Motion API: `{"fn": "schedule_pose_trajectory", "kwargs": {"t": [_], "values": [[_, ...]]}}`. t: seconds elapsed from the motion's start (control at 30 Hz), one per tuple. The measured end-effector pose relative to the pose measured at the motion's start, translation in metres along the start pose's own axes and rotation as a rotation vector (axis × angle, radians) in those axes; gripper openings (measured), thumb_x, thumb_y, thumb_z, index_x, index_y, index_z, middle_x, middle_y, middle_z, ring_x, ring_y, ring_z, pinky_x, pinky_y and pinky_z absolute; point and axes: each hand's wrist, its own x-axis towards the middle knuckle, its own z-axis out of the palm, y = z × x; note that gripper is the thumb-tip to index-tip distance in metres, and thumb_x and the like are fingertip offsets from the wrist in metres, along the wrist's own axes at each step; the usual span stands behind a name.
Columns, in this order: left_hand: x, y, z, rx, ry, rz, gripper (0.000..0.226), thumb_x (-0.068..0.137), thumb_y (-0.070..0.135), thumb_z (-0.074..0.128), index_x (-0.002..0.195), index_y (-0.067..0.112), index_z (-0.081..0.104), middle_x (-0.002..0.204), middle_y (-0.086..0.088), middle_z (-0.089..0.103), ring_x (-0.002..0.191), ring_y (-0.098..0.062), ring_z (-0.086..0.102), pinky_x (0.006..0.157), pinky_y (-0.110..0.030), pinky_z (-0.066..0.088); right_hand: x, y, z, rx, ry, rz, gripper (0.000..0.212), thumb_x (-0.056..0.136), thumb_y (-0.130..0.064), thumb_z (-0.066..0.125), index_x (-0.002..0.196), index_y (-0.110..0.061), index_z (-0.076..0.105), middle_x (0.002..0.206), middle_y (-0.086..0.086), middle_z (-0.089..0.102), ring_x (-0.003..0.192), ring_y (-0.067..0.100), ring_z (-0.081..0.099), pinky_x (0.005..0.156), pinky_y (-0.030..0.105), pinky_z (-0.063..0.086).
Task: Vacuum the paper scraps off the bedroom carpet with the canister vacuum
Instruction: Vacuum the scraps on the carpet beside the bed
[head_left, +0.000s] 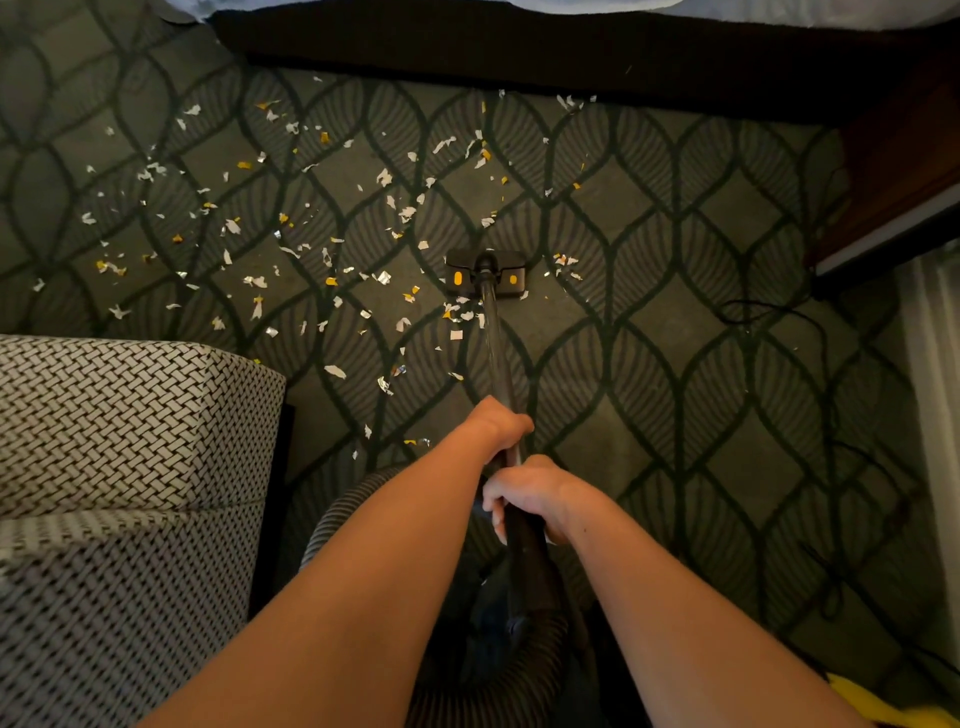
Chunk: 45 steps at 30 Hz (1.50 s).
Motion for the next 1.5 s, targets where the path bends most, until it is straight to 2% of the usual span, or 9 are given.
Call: {"fn": "schedule_pose_trajectory", "kwargs": {"t": [0.17, 0.3, 0.47, 0.67, 0.8, 1.07, 1.17, 1.27, 1.5], "values": [[-0.017, -0.004, 0.021, -0.014, 0.011, -0.003, 0.038, 0.089, 0.025, 0.062, 0.117, 0.002, 0.054, 0.109, -0.015, 0.06, 0.089, -0.027, 0.056, 0.083, -0.035, 0.05, -0.015, 0.02, -0.011, -0.03, -0.012, -0.006, 0.023, 0.079, 0.006, 0.054, 0.101, 0.002, 0.058, 0.058, 0.016, 0.053, 0.036, 0.021, 0.055, 0.043, 0.022, 0.05], [-0.029, -0.012, 0.036, -0.038, 0.012, -0.021, 0.039, 0.088, 0.025, 0.063, 0.118, 0.001, 0.055, 0.104, -0.014, 0.06, 0.086, -0.026, 0.055, 0.083, -0.035, 0.05, -0.019, 0.04, -0.016, -0.082, 0.002, -0.008, 0.034, 0.075, 0.005, 0.055, 0.108, 0.002, 0.059, 0.059, 0.018, 0.055, 0.037, 0.023, 0.056, 0.047, 0.025, 0.052], [-0.044, -0.015, 0.056, -0.072, 0.001, -0.059, 0.023, 0.09, 0.022, 0.062, 0.099, 0.007, 0.048, 0.079, -0.01, 0.057, 0.058, -0.017, 0.05, 0.058, -0.028, 0.047, -0.021, 0.063, -0.026, -0.148, 0.017, 0.018, 0.037, 0.072, 0.002, 0.058, 0.108, 0.004, 0.061, 0.064, 0.018, 0.06, 0.045, 0.025, 0.06, 0.053, 0.03, 0.054], [-0.064, -0.016, 0.079, -0.142, -0.02, -0.126, 0.022, 0.09, 0.022, 0.062, 0.097, 0.004, 0.05, 0.069, -0.011, 0.056, 0.054, -0.02, 0.054, 0.048, -0.027, 0.046, -0.034, 0.082, -0.042, -0.235, 0.009, 0.058, 0.008, 0.072, 0.002, 0.058, 0.079, 0.001, 0.059, 0.055, 0.016, 0.058, 0.044, 0.026, 0.058, 0.056, 0.031, 0.053], [-0.071, -0.019, 0.092, -0.163, -0.032, -0.133, 0.021, 0.09, 0.023, 0.062, 0.095, 0.005, 0.053, 0.071, -0.011, 0.058, 0.056, -0.02, 0.056, 0.053, -0.027, 0.049, -0.04, 0.094, -0.049, -0.285, 0.024, 0.084, 0.01, 0.074, -0.001, 0.058, 0.065, -0.002, 0.059, 0.052, 0.013, 0.059, 0.047, 0.024, 0.058, 0.065, 0.034, 0.053], [-0.083, -0.032, 0.119, -0.198, -0.034, -0.152, 0.022, 0.09, 0.024, 0.061, 0.102, 0.007, 0.054, 0.077, -0.01, 0.058, 0.074, -0.024, 0.061, 0.057, -0.029, 0.05, -0.049, 0.121, -0.055, -0.368, 0.017, 0.103, 0.012, 0.079, -0.006, 0.059, 0.087, 0.002, 0.066, 0.055, 0.01, 0.063, 0.055, 0.022, 0.063, 0.087, 0.04, 0.057], [-0.084, -0.037, 0.123, -0.227, -0.042, -0.141, 0.032, 0.09, 0.025, 0.061, 0.113, 0.005, 0.054, 0.085, -0.011, 0.06, 0.074, -0.023, 0.06, 0.06, -0.028, 0.052, -0.051, 0.129, -0.052, -0.316, 0.036, 0.08, 0.03, 0.082, -0.003, 0.057, 0.11, 0.005, 0.06, 0.049, 0.011, 0.06, 0.045, 0.021, 0.059, 0.067, 0.033, 0.055], [-0.081, -0.041, 0.123, -0.252, -0.025, -0.109, 0.034, 0.09, 0.025, 0.062, 0.116, 0.006, 0.053, 0.096, -0.012, 0.06, 0.082, -0.024, 0.06, 0.065, -0.03, 0.053, -0.052, 0.133, -0.047, -0.229, 0.07, 0.02, 0.019, 0.081, -0.002, 0.057, 0.1, 0.001, 0.057, 0.045, 0.009, 0.055, 0.041, 0.02, 0.055, 0.064, 0.034, 0.049], [-0.08, -0.038, 0.127, -0.242, 0.032, -0.013, 0.034, 0.089, 0.026, 0.063, 0.115, 0.007, 0.052, 0.094, -0.009, 0.058, 0.082, -0.023, 0.061, 0.077, -0.036, 0.057, -0.061, 0.135, -0.056, -0.16, 0.13, -0.047, 0.004, 0.076, 0.001, 0.058, 0.081, 0.001, 0.058, 0.046, 0.009, 0.054, 0.041, 0.02, 0.052, 0.054, 0.032, 0.047]]}}
